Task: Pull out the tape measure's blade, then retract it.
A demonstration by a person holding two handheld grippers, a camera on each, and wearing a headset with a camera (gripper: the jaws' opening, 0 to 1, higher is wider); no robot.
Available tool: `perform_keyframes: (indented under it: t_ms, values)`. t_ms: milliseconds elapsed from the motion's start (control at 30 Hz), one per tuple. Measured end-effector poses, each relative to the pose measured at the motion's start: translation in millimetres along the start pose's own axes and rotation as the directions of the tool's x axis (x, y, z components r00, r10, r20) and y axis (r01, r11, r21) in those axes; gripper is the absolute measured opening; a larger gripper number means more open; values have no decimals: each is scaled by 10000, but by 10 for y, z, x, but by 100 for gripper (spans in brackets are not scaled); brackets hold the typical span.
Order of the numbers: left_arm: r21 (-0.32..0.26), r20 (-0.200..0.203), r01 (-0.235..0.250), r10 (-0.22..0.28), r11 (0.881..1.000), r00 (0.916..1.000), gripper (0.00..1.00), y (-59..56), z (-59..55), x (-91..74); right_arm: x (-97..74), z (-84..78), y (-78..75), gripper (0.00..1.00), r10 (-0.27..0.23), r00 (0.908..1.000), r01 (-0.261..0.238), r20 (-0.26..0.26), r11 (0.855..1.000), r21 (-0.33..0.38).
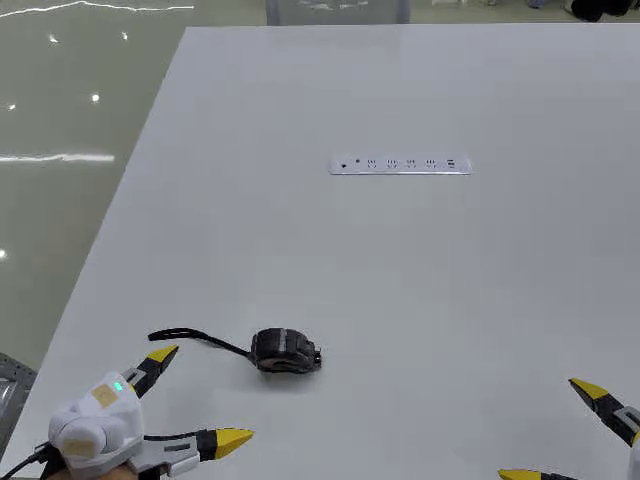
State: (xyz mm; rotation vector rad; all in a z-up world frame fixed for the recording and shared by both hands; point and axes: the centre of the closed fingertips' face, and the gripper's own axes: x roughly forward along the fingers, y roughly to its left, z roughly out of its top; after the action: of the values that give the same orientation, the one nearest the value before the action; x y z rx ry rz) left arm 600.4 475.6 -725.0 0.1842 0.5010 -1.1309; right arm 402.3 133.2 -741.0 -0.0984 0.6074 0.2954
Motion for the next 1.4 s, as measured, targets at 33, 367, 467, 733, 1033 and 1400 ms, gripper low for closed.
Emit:
perform_keyframes:
  t_ms: [33, 367, 467, 733, 1033, 1400]
  values:
    - [-6, 11, 15, -15, 10000, 10000, 100, -8, 10, 2, 0, -9, -4, 100, 8, 10000, -8, -60, 10000, 31]
    - [350, -323, 235, -224, 9991, 9992, 100, -12, -20, -3, 14, 47, -28, 100, 10, 10000, -9, -86, 10000, 96]
    - [443, -455, 286, -266, 9986, 9986, 100, 4, -26, -3, 17, 61, -49, 100, 13, 10000, -12, -92, 10000, 78]
    - [1130, -777, 664, -578, 9914, 9953, 100, 81, 61, 70, 86, 126, -12, 100, 366, 9989, -384, -300, 9973, -620]
    - [3007, -2254, 2285, -1638, 9259, 9604, 95, 24, 214, 353, 329, 411, 145, 99, 1373, 9905, -1372, -87, 9817, -1321]
    - [3488, -4001, 3701, -2203, 8611, 8896, 91, -67, 202, 572, 537, 480, 328, 98, 2403, 9680, -2484, -726, 9588, -1377]
